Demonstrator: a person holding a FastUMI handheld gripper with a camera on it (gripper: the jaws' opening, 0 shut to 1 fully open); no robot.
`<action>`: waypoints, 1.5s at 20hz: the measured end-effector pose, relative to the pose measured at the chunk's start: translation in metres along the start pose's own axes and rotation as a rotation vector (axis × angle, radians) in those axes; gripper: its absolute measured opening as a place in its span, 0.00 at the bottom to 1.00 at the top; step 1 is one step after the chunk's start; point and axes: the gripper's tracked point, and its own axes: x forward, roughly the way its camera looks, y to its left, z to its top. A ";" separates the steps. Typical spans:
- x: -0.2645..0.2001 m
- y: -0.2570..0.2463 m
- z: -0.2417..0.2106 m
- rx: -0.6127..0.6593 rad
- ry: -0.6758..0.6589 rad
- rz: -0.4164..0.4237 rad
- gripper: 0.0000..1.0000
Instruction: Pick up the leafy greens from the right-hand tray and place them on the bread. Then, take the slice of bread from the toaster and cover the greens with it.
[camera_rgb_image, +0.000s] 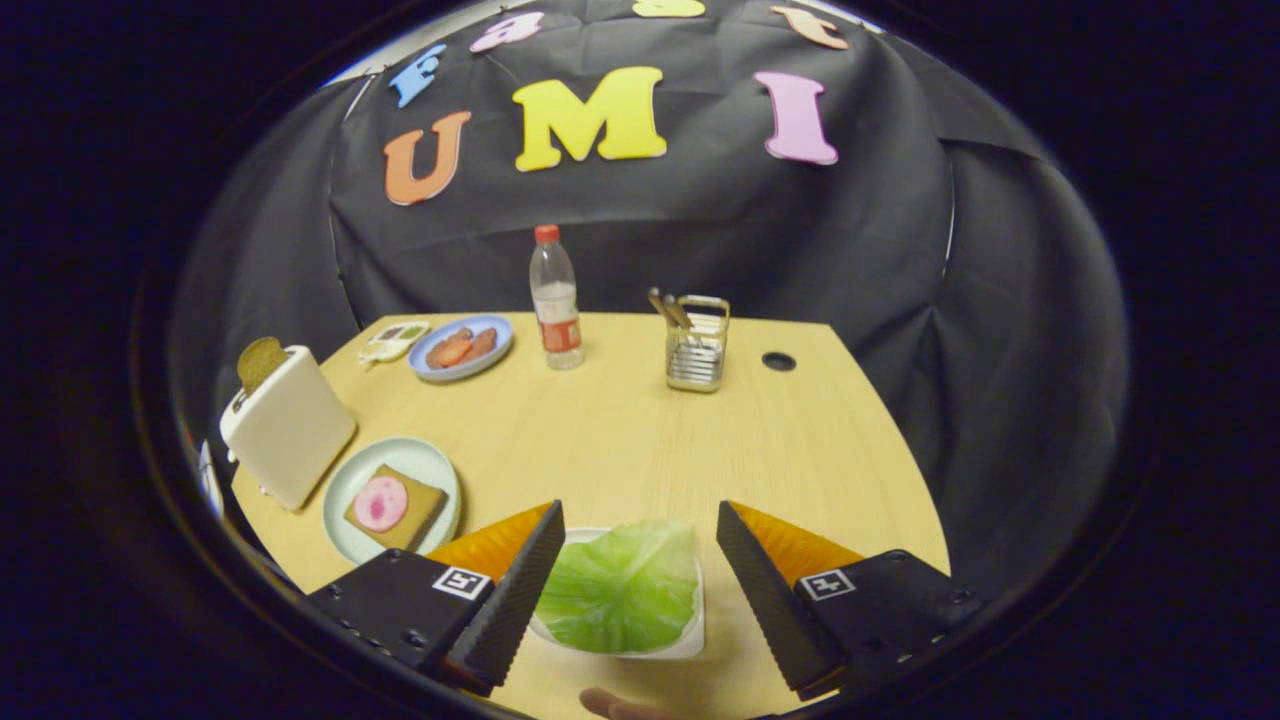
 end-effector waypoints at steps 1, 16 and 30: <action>0.009 -0.001 -0.009 0.016 0.037 0.014 0.96; 0.069 -0.013 -0.053 0.142 0.281 0.079 0.29; 0.018 0.013 -0.011 -0.034 0.117 -0.018 0.00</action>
